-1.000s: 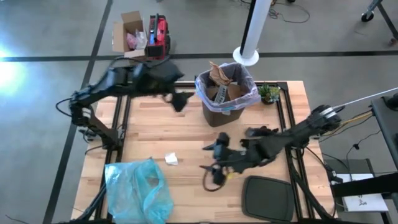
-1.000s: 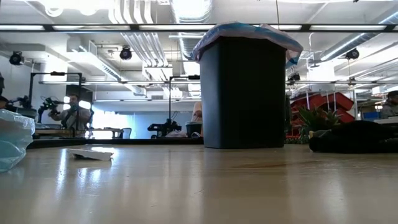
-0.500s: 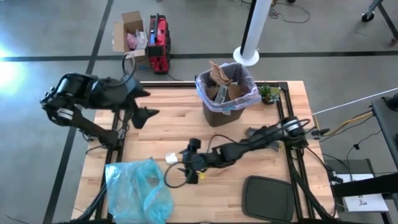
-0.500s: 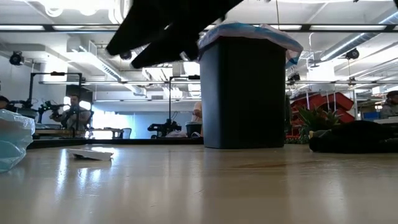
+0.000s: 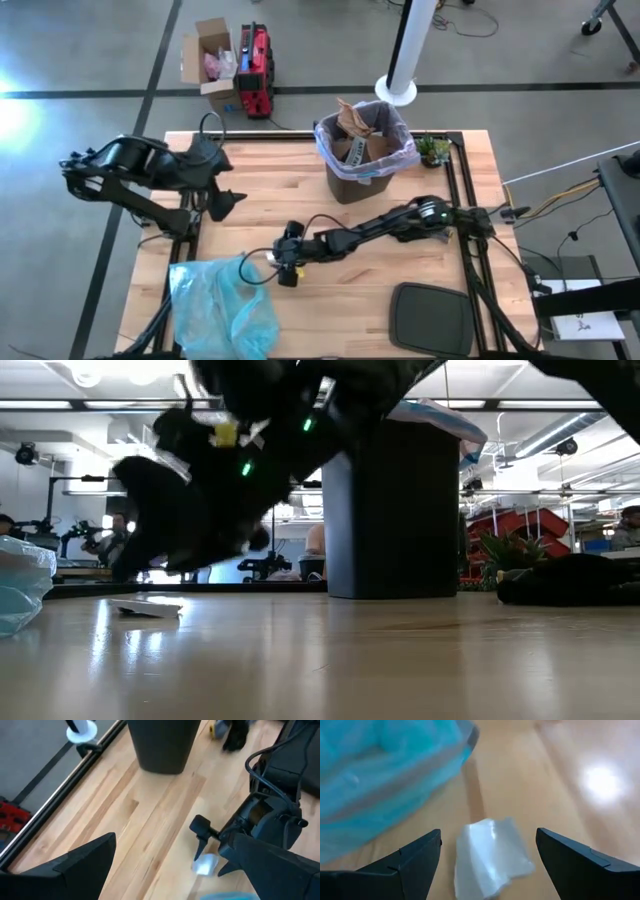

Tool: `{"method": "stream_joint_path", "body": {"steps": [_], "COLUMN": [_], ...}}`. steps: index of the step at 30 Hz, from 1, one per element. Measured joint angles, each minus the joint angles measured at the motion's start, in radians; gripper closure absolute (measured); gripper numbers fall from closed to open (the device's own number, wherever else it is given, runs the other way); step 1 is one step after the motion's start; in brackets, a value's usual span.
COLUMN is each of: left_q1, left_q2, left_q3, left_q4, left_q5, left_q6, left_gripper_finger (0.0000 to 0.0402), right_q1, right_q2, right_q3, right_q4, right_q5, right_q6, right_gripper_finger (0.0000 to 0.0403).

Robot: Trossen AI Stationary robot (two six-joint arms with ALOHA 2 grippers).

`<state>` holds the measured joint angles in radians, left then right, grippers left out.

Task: Place trash/remove bag and relplace
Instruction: Put the white paper into the trash bin

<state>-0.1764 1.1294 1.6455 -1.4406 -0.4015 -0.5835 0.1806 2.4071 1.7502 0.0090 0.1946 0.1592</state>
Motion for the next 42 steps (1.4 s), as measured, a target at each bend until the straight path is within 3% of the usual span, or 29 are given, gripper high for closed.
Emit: {"method": "stream_joint_path", "body": {"steps": [8, 12, 18, 21, 23, 29, 33, 37, 42], "left_q1": [0.0, 0.0, 0.0, 0.0, 0.0, 0.0, 0.0, -0.006, -0.008], "left_q2": [0.011, 0.023, 0.024, 0.02, 0.019, 0.014, 0.013, 0.011, 0.011], "left_q3": [-0.072, -0.074, -0.074, -0.074, -0.074, -0.074, -0.075, -0.076, -0.106], "left_q4": [0.006, 0.009, 0.069, 0.127, 0.167, 0.194, 0.238, 0.307, 0.402], "left_q5": [0.03, 0.04, 0.048, 0.047, 0.048, 0.046, 0.045, 0.051, 0.053], "left_q6": [0.032, 0.033, 0.054, 0.081, 0.085, 0.085, 0.085, 0.129, 0.21], "left_gripper_finger": [0.0011, 0.0011, 0.0012, 0.0012, 0.0012, 0.0012, 0.0012, 0.0012, 0.0012], "right_q1": [0.002, 0.001, 0.002, 0.003, 0.01, 0.066, 0.082, 0.073, 0.031], "right_q2": [0.099, 0.097, 0.067, 0.035, -0.006, -0.256, -0.422, -0.571, -0.705], "right_q3": [0.084, 0.086, 0.08, 0.075, 0.073, 0.077, 0.077, 0.078, 0.077], "right_q4": [-0.012, -0.033, -0.073, -0.098, -0.11, -0.192, -0.265, -0.398, -0.533], "right_q5": [0.051, 0.056, 0.064, 0.122, 0.17, 0.31, 0.486, 0.662, 0.767], "right_q6": [0.075, 0.074, 0.029, 0.003, -0.047, -0.249, -0.388, -0.37, -0.237], "right_gripper_finger": [0.0094, 0.0128, 0.0262, 0.0356, 0.039, 0.0399, 0.0399, 0.0402, 0.0402]}}
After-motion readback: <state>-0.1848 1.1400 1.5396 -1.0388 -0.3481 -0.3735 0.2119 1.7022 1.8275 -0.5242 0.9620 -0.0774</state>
